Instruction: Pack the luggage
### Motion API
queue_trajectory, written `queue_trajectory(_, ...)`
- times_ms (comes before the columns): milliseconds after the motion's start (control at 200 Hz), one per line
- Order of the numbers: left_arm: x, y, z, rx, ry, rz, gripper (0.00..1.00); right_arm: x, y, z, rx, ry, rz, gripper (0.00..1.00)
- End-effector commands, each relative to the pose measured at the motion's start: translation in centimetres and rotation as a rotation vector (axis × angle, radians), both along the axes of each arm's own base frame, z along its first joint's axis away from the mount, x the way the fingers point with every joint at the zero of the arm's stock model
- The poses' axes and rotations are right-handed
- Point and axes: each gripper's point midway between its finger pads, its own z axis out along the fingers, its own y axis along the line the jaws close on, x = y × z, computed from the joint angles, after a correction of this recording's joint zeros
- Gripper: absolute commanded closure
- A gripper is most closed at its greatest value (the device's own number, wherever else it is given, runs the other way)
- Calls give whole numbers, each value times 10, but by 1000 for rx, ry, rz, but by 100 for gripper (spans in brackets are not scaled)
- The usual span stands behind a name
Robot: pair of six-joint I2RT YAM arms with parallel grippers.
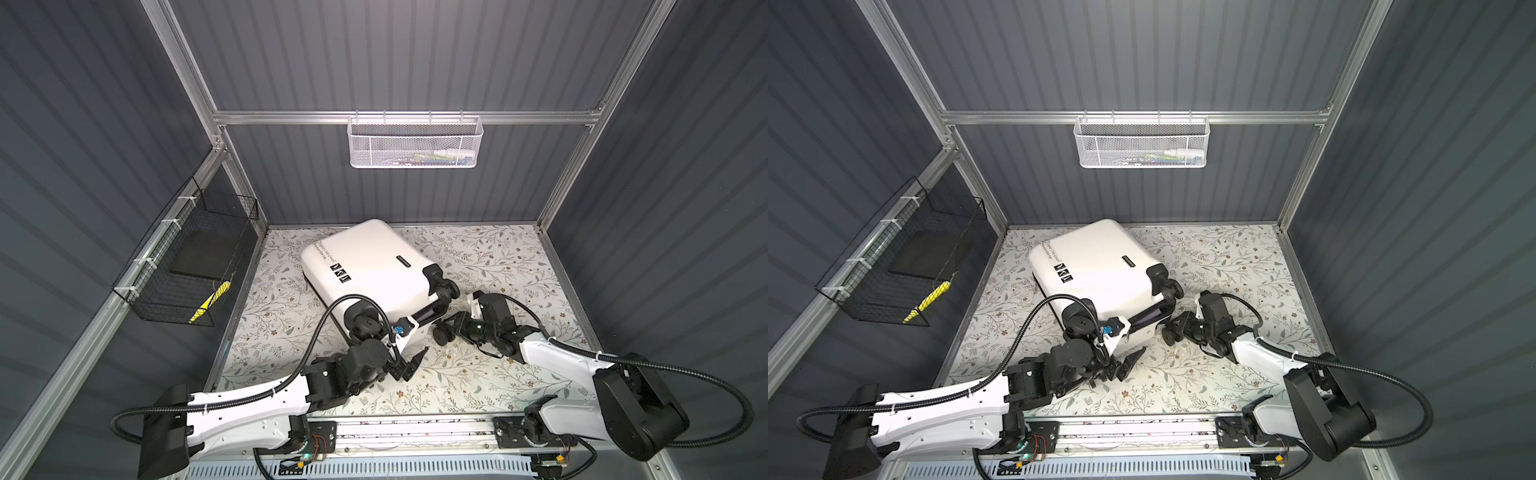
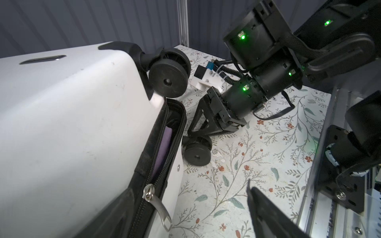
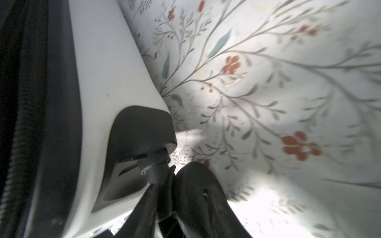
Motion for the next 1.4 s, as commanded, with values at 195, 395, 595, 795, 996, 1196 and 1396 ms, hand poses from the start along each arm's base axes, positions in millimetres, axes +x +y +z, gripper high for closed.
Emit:
queue_trajectory(195,10,22,74,-207,-33,106,2,-13,17,-19,-47,80,35,57)
queue_trajectory(395,16,44,51,-228,46,221,1,-11,6,-6,-106,43,41,54)
queue_trajectory(595,29,98,86,-324,6,441,0,-11,-25,11,-162,10,0,39)
queue_trajectory(795,37,162,121,-312,-34,705,0,-9,-53,38,-177,-44,-42,32)
queue_trajectory(996,34,212,161,-297,-84,834,0,-2,-62,60,-181,-81,-41,24)
queue_trajectory(1196,34,212,181,-180,-98,843,0,4,-59,71,-177,-96,-35,19)
queue_trajectory(1396,48,192,193,-75,-85,822,0,7,-57,77,-166,-102,-31,17)
